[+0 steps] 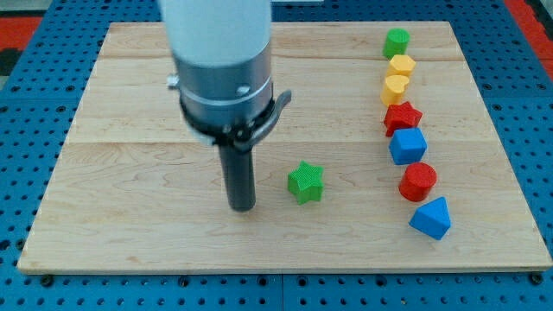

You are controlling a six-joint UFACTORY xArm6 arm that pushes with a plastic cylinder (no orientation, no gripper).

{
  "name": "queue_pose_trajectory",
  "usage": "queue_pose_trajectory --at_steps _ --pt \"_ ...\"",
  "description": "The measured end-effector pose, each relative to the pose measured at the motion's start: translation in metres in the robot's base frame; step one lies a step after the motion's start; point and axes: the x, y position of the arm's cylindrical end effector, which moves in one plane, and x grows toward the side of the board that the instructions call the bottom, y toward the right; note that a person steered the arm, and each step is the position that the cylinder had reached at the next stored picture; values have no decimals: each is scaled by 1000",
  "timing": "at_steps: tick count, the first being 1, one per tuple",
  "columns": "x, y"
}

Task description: Push green star closer to green circle

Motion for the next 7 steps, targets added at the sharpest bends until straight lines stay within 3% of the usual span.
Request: queue_pose_trajectory --at_steps 2,5,6,7 --pt "-28 99" --pt "-168 25" --pt "-196 11" --pt "-188 8"
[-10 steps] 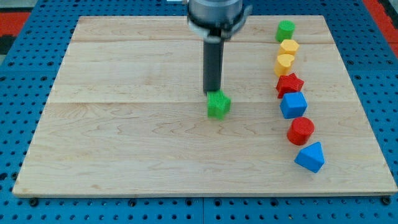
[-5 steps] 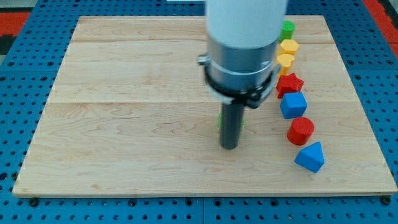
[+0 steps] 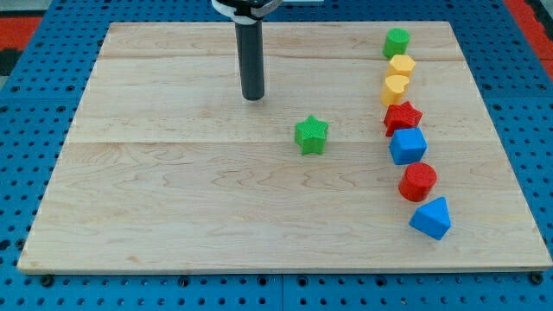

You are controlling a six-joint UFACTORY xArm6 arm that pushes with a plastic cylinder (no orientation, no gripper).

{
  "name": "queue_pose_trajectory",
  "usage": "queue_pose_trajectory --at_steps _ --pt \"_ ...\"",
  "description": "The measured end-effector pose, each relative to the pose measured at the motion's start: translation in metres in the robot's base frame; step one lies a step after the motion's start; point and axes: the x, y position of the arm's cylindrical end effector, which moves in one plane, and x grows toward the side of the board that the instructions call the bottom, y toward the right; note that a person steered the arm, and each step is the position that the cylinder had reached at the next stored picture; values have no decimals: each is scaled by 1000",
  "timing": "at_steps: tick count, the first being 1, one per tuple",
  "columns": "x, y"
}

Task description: Push green star closer to green circle

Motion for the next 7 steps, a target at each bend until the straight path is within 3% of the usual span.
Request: queue_pose_trajectory --at_steps 2,3,5,6,7 --pt "117 24" --pt "123 59" --pt "26 62" --pt "18 67" --pt "48 92"
